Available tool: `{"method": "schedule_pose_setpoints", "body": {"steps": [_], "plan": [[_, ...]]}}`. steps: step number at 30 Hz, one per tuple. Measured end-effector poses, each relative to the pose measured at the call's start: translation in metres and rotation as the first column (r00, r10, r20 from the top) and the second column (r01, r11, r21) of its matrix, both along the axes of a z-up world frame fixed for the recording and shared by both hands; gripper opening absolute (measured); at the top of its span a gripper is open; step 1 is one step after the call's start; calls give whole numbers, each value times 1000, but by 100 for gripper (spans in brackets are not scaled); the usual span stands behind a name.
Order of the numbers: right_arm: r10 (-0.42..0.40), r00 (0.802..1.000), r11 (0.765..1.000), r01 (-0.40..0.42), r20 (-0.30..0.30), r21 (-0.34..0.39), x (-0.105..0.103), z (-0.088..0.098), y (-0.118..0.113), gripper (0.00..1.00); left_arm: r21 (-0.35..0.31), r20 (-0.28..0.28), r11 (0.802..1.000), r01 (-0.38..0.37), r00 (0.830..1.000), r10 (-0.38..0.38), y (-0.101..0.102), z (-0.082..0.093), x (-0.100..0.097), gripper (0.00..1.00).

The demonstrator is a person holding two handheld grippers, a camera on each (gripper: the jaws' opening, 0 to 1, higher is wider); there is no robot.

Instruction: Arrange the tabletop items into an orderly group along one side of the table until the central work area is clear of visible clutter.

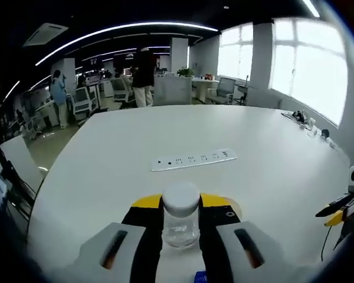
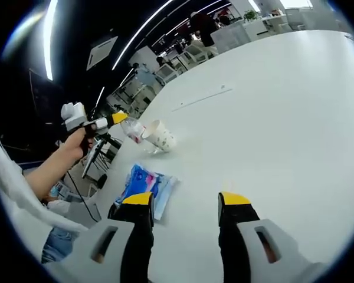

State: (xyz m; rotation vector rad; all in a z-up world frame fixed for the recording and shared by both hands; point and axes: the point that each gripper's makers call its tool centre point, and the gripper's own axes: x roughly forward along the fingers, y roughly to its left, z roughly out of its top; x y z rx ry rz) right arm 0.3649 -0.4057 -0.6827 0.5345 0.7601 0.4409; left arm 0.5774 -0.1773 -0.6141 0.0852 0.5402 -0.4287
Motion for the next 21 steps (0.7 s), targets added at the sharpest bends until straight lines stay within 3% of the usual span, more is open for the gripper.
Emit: {"method": "schedule_pose_setpoints", "body": {"steps": [9, 13, 15, 19, 21], "plan": [[-13, 1000, 1000, 13, -14, 0, -3, -5, -6, 42, -12, 21, 1000, -16, 1000, 16, 4, -2, -1, 21], [-9, 1000, 1000, 9, -10, 2, -3, -5, -5, 43, 11, 60, 1000, 5, 998, -5, 3, -1, 0, 24], [-7, 1000, 1000, 7, -5, 3, -3, -3, -5, 43, 10, 84, 1000, -7, 996, 6, 3, 1, 2, 35], [-16, 1000, 1000, 16, 6, 10, -4, 0, -6, 43, -7, 100, 999, -42, 994, 43, 3, 5, 2, 71], [-24, 1000, 1000, 24, 11, 10, -6, 1, -8, 43, -10, 108, 999, -50, 993, 51, 4, 7, 0, 77]]}}
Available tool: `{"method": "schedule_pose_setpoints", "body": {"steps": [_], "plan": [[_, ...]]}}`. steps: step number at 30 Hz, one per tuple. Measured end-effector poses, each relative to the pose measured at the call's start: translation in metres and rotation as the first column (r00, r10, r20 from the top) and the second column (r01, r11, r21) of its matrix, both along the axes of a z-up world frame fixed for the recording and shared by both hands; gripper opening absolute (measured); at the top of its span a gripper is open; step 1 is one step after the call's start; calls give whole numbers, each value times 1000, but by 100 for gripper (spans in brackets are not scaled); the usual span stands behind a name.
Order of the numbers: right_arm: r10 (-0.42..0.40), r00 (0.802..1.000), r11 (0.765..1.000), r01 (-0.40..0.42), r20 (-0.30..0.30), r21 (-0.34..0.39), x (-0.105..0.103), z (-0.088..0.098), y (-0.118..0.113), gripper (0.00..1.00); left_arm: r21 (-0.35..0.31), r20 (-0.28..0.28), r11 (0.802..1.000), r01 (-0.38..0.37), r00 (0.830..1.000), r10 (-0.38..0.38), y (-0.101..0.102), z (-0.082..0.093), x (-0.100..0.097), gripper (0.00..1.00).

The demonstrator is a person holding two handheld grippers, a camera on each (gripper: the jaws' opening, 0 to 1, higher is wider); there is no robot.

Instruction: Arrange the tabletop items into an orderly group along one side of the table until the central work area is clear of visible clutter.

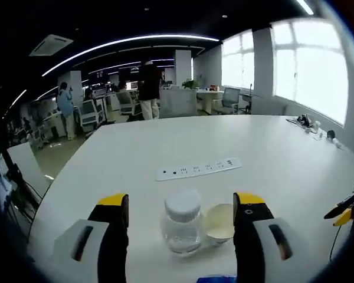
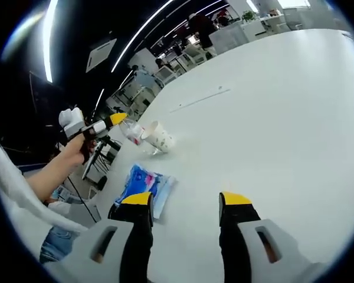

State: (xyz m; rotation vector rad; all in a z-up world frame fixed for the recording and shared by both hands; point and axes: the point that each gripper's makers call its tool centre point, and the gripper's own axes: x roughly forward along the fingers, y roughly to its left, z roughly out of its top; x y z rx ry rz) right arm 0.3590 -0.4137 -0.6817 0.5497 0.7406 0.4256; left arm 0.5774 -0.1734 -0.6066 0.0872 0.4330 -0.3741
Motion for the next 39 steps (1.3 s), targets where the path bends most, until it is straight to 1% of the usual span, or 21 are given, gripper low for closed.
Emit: {"method": "schedule_pose_setpoints", "body": {"steps": [3, 6, 8, 12, 14, 15, 17, 20, 23, 24, 26, 28, 29, 30, 31, 32, 35, 36, 37, 39], "plan": [[-5, 1000, 1000, 5, 5, 4, -3, 0, -2, 43, -15, -19, 1000, -13, 1000, 12, 2, 2, -6, 83], [-8, 1000, 1000, 8, 12, 9, -5, 1, -2, 43, -42, -51, 998, -39, 998, 37, 7, 3, -13, 85], [-9, 1000, 1000, 9, 19, 15, -8, 2, -2, 43, -57, -49, 997, -49, 998, 47, 10, 7, -17, 87], [-8, 1000, 999, 7, 30, 35, -15, 4, 0, 43, -59, -48, 997, -58, 997, 55, 14, 13, -33, 83], [-23, 999, 997, 20, 33, 74, -17, 6, 1, 43, -60, -53, 996, -61, 997, 58, 16, 15, -41, 82], [-28, 999, 996, 25, 30, 90, -20, 5, 0, 43, -67, -45, 996, -66, 997, 63, 16, 17, -46, 81], [-28, 999, 995, 25, 25, 98, -23, 3, 0, 43, -96, -25, 993, -67, 998, 65, 15, 23, -53, 82], [2, 999, 995, -6, 35, 104, -32, 5, 3, 43, -150, -7, 986, -70, 998, 69, 10, 34, -66, 84], [28, 999, 993, -32, 37, 112, -40, 4, 6, 43, -146, -1, 986, -74, 997, 75, 10, 39, -80, 84], [34, 999, 993, -38, 33, 112, -41, 3, 6, 43, -132, -6, 988, -81, 997, 81, 10, 40, -88, 84], [49, 998, 992, -52, 28, 112, -45, 3, 6, 43, -127, -14, 988, -93, 996, 92, 13, 39, -94, 83], [74, 997, 991, -77, 34, 110, -48, 5, 7, 43, -137, -16, 984, -112, 994, 110, 18, 40, -105, 82], [95, 995, 990, -99, 38, 103, -48, 6, 8, 43, -153, -6, 982, -110, 994, 111, 19, 42, -111, 82], [114, 993, 989, -118, 40, 87, -48, 6, 7, 43, -170, 0, 980, -103, 995, 105, 19, 43, -114, 83], [122, 992, 989, -125, 40, 78, -47, 6, 5, 43, -194, -5, 976, -98, 995, 99, 19, 44, -119, 84], [123, 991, 990, -126, 43, 69, -46, 7, 4, 43, -196, -8, 976, -97, 995, 97, 19, 44, -122, 84], [94, 993, 993, -98, 71, 63, -36, 14, -2, 44, -178, -10, 980, -93, 996, 92, 25, 43, -128, 85], [88, 994, 994, -93, 71, 62, -35, 15, -2, 43, -176, -13, 980, -94, 996, 93, 27, 42, -128, 85], [74, 995, 995, -78, 71, 56, -32, 16, -3, 43, -179, -27, 979, -100, 995, 97, 30, 41, -130, 85], [41, 996, 997, -46, 82, 59, -30, 23, 0, 43, -188, -25, 977, -98, 995, 95, 35, 43, -133, 85]]}}
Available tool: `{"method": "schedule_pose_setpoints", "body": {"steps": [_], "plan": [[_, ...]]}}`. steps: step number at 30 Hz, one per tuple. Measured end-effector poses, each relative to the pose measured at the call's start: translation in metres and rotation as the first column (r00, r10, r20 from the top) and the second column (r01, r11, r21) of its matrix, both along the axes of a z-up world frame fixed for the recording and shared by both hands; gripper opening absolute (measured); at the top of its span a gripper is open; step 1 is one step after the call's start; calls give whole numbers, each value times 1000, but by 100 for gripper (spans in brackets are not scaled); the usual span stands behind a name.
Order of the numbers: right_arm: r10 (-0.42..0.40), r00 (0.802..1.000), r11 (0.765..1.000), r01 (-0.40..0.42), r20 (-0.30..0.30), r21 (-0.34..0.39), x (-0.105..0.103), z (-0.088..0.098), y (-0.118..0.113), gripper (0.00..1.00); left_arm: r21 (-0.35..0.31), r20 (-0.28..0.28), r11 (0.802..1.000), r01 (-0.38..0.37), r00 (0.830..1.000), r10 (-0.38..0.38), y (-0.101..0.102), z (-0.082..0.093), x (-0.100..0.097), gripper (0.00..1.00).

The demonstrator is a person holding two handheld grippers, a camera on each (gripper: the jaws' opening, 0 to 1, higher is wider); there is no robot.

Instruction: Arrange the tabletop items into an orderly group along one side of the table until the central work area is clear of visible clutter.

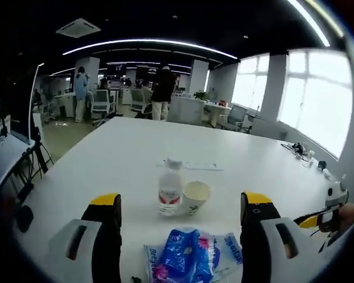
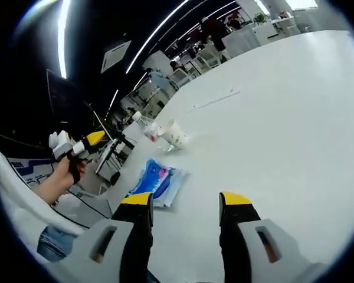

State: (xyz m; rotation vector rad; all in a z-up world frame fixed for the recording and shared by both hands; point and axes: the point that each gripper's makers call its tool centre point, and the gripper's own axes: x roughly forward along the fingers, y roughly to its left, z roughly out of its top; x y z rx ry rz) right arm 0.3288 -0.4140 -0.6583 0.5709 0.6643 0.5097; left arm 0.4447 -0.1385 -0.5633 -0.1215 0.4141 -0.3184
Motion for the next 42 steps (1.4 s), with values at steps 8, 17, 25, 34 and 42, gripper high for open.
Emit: {"method": "schedule_pose_setpoints", "body": {"steps": [8, 17, 25, 34, 42], "plan": [[22, 1000, 1000, -22, -14, -2, -9, -5, 29, 43, -22, -10, 999, -25, 1000, 25, 23, -8, -9, 84], [65, 998, 998, -65, 3, -17, -7, 2, 51, 43, -54, -64, 998, -44, 997, 41, 33, -27, -30, 82], [120, 993, 992, -119, 19, -44, 3, 7, 64, 43, -68, -97, 995, -66, 993, 59, 43, -40, -49, 81], [165, 985, 984, -160, 54, -83, 21, 18, 66, 43, -75, -147, 993, -90, 986, 78, 43, -57, -66, 78], [211, 975, 973, -204, 69, -104, 34, 23, 71, 42, -95, -177, 993, -68, 983, 50, 27, -65, -70, 76]]}}
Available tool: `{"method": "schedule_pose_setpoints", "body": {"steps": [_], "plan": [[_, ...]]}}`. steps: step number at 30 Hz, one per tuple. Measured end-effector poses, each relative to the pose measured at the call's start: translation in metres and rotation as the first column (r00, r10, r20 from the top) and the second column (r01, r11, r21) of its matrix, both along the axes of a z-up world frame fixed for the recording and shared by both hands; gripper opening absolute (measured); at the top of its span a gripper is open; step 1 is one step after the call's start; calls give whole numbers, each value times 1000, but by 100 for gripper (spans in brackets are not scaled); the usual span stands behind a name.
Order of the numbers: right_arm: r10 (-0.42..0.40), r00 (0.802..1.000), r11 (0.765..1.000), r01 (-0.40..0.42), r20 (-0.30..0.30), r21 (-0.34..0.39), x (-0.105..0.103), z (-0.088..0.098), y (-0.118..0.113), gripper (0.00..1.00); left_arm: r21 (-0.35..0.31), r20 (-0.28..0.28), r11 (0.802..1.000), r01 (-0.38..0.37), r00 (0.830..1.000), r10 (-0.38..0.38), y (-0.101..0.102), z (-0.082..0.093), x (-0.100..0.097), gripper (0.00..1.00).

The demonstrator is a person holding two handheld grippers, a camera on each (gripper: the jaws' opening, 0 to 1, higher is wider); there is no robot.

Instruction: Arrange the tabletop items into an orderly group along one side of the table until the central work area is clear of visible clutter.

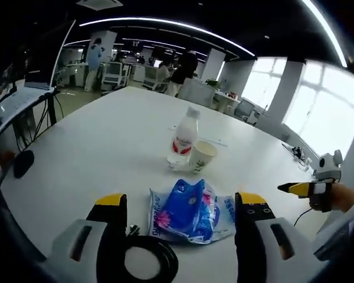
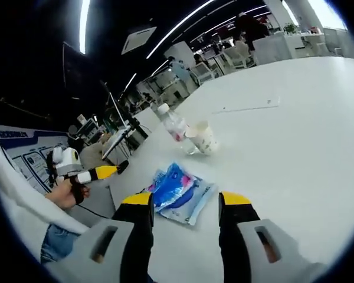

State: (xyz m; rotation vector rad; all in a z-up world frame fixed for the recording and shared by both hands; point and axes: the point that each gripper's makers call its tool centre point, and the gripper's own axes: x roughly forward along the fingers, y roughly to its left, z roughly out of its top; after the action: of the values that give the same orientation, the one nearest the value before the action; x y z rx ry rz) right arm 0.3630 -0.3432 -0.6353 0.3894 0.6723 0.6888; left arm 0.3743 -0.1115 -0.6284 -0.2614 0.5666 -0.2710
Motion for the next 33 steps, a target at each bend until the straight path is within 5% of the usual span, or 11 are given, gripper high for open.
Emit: {"method": "schedule_pose_setpoints", "body": {"steps": [20, 33], "plan": [[194, 980, 978, -191, 37, -80, 50, 3, 39, 41, -29, -145, 998, 54, 988, -58, -30, -38, -19, 63], [334, 943, 932, -331, -1, -146, 62, -22, 78, 40, -15, -265, 998, 64, 962, -65, -36, -68, -42, 58]]}}
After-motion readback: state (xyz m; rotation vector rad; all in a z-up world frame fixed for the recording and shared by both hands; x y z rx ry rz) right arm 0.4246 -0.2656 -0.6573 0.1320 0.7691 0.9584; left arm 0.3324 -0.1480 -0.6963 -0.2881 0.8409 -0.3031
